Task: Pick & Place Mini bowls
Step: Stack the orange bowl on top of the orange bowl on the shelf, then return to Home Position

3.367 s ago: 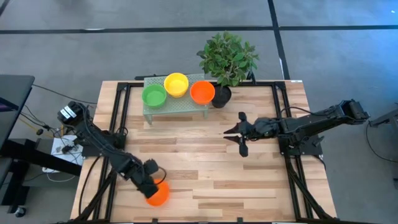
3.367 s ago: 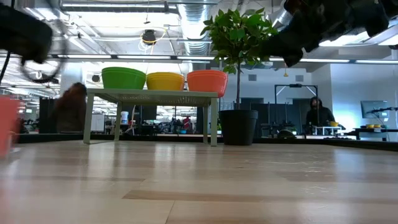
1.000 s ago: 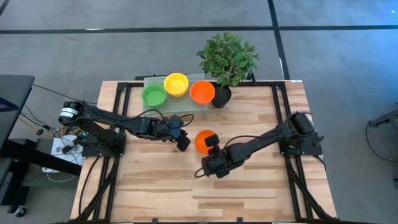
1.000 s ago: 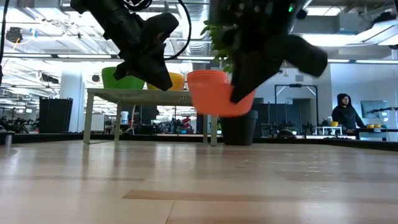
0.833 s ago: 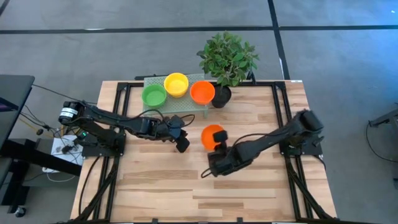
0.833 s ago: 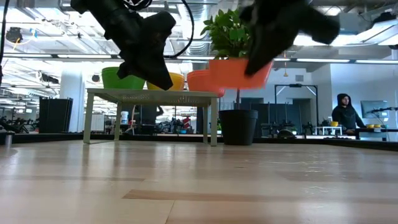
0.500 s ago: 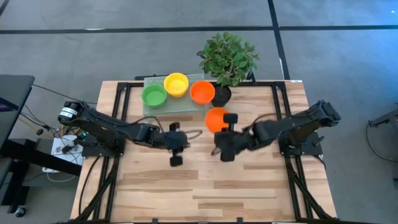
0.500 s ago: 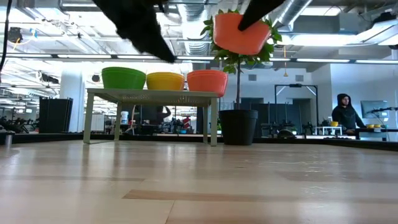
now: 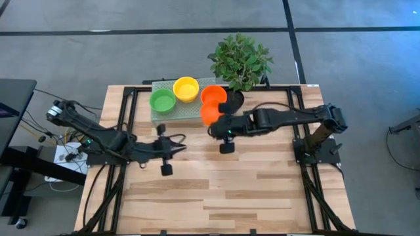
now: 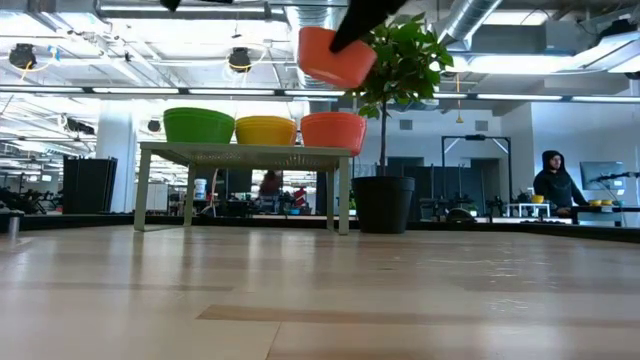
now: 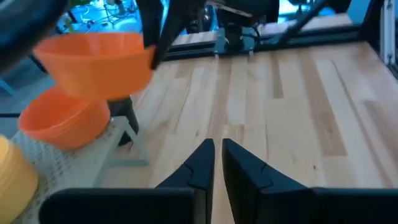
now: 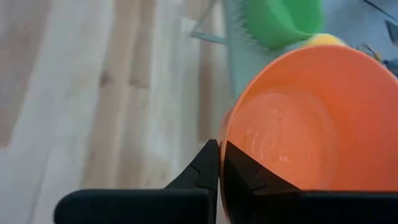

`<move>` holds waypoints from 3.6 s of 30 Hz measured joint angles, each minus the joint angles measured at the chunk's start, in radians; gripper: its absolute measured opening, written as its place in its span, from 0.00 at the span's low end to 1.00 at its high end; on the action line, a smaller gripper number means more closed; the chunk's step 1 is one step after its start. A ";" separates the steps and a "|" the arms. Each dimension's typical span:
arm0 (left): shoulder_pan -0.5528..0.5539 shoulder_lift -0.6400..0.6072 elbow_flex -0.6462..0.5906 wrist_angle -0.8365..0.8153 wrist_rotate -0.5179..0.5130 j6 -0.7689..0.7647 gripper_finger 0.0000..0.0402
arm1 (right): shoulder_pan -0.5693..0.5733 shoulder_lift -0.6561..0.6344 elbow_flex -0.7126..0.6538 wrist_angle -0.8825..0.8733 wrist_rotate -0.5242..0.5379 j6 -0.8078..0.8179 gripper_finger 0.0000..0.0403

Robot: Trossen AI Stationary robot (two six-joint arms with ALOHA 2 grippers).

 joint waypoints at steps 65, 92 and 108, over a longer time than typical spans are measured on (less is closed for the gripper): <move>0.004 -0.100 -0.115 0.111 -0.008 -0.052 0.07 | -0.223 0.291 0.524 -0.341 -0.153 0.086 0.20; 0.001 -0.383 -0.222 0.015 -0.193 -0.162 0.07 | 0.098 -0.774 -0.604 0.161 -0.033 0.305 0.18; -0.005 -0.954 -0.631 0.164 -0.074 -0.130 0.07 | 0.146 -1.547 -1.391 0.600 -0.087 0.364 0.18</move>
